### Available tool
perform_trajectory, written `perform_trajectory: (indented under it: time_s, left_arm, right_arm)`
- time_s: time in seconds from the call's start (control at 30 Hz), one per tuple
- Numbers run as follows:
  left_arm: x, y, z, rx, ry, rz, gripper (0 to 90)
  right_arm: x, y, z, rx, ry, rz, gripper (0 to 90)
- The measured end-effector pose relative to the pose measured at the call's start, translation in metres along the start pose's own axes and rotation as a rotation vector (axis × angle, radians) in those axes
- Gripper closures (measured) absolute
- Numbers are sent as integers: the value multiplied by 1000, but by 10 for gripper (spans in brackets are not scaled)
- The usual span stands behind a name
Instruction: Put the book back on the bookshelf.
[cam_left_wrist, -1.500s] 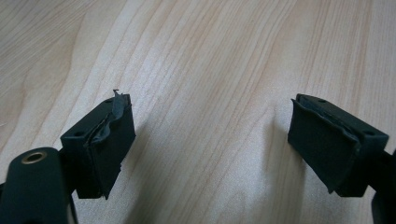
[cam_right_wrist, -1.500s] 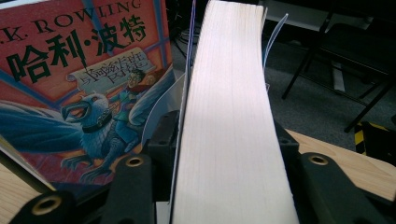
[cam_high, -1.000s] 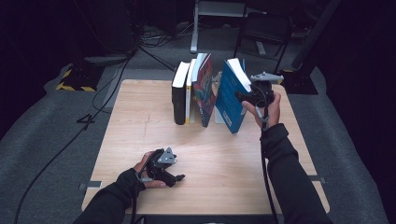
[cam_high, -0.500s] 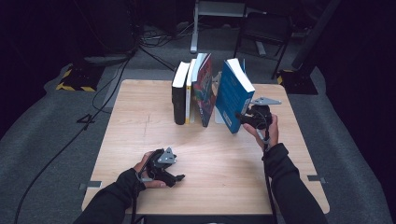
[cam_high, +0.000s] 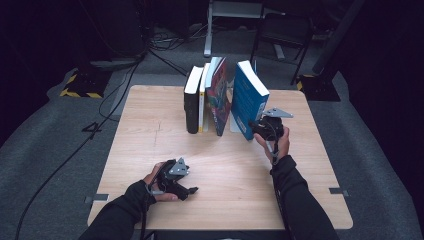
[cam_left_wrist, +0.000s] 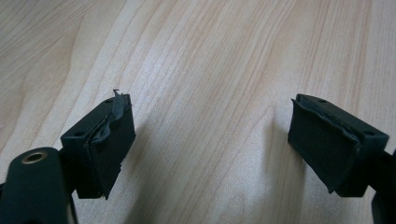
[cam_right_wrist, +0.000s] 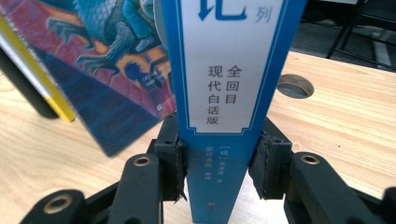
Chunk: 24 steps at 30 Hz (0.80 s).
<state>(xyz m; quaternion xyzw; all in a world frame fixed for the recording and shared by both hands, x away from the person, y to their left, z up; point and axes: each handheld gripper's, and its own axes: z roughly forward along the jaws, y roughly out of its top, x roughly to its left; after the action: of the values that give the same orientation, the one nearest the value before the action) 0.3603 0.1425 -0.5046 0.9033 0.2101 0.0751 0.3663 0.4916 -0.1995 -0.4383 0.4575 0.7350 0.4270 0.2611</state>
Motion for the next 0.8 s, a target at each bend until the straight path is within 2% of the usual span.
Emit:
perform_trajectory:
  time_s: [0.4, 0.57, 0.67, 0.73, 0.8]
  left_arm:
    - [0, 0, 0, 0, 0, 2, 150]
    - [0, 0, 0, 0, 0, 2, 150]
    - [0, 0, 0, 0, 0, 2, 150]
    - [0, 0, 0, 0, 0, 2, 150]
    - [0, 0, 0, 0, 0, 2, 150]
  right_arm:
    - [7, 6, 8, 12, -21, -7, 588]
    - [6, 9, 6, 43, -6, -18, 559]
    - [5, 12, 1, 57, 27, -25, 509]
    - [5, 15, -4, 71, 19, -50, 484]
    - [4, 19, -10, 85, 31, -65, 453]
